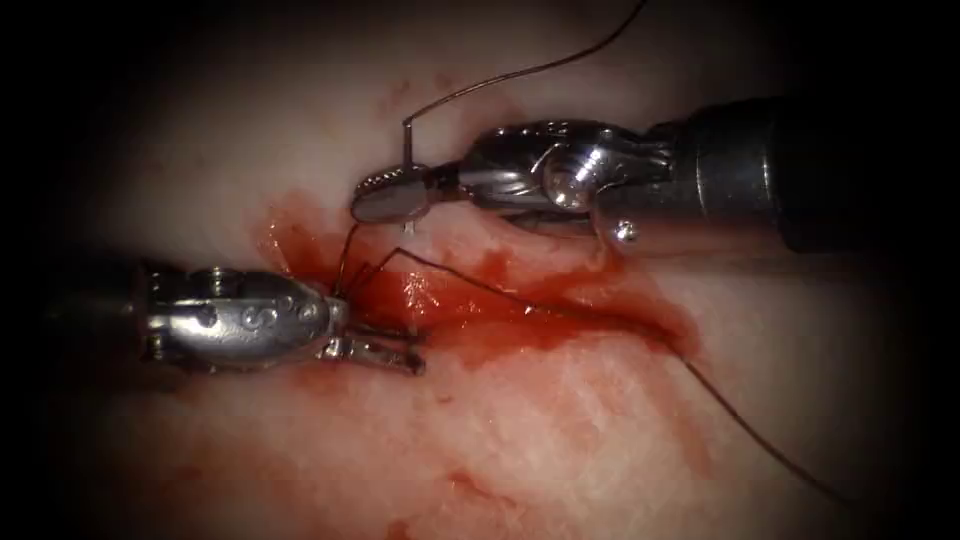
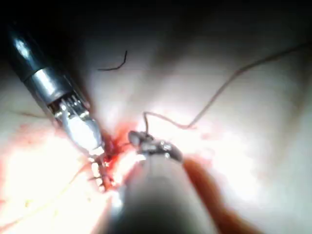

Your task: Wound Closure

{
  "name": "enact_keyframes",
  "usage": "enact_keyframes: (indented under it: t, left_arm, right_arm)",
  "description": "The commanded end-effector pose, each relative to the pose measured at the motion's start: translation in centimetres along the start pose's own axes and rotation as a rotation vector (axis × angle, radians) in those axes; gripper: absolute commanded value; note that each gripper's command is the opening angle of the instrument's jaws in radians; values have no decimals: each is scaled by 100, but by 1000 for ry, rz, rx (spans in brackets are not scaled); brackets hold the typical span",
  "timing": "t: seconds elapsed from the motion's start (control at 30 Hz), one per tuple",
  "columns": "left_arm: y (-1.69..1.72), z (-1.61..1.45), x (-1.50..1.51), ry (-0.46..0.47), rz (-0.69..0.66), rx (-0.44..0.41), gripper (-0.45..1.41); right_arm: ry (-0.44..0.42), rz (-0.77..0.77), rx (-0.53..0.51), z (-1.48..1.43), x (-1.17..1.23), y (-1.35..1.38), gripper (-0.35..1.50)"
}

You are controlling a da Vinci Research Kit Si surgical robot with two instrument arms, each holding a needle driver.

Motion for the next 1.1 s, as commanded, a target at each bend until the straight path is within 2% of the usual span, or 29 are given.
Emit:
enact_keyframes:
  t: [0.03, 0.17, 0.27, 0.33, 0.37, 0.4, 0.47, 0.5, 0.53, 0.57, 0.83, 0.87, 0.9, 0.97, 1.1]
  left_arm:
    - [0, 7, -2, 0, 0, -2, 15]
    - [0, 7, -2, 0, 0, -2, 15]
    - [1, 7, -2, 0, -1, -2, 15]
    - [1, 7, -2, 0, -1, -2, 15]
    - [1, 7, -2, 0, -1, -2, 15]
    - [1, 7, -2, 0, -1, -2, 15]
    - [1, 7, -2, 0, -1, -2, 15]
    - [1, 7, -2, 0, -1, -2, 15]
    - [1, 7, -2, 0, -1, -2, 15]
    - [1, 7, -2, 0, -1, -2, 15]
    - [1, 7, -2, 0, -1, -2, 15]
    - [1, 7, -2, 0, -1, -2, 15]
    - [1, 7, -2, 0, -1, -2, 15]
    - [1, 7, -2, 0, -1, -2, 15]
    - [1, 7, -2, 0, -1, -2, 15]
  right_arm:
    - [-5, 9, 7, 10, -1, -3, -35]
    - [-8, 13, 14, 11, -3, -6, -35]
    - [31, 2, -22, 9, 4, -1, -35]
    - [70, -51, -66, 3, 11, 7, 12]
    - [98, -103, -115, -3, 17, 16, 66]
    - [98, -103, -115, -3, 17, 16, 66]
    - [119, -133, -206, -9, 24, 26, 115]
    - [128, -138, -230, -11, 27, 29, 123]
    - [176, -158, -246, -14, 32, 31, 123]
    - [189, -165, -250, -15, 34, 31, 123]
    - [197, -205, -262, -17, 45, 22, 115]
    - [195, -222, -262, -18, 45, 21, 89]
    - [191, -235, -257, -19, 44, 20, 56]
    - [173, -261, -232, -22, 42, 18, -35]
    - [151, -267, -195, -27, 36, 16, -35]
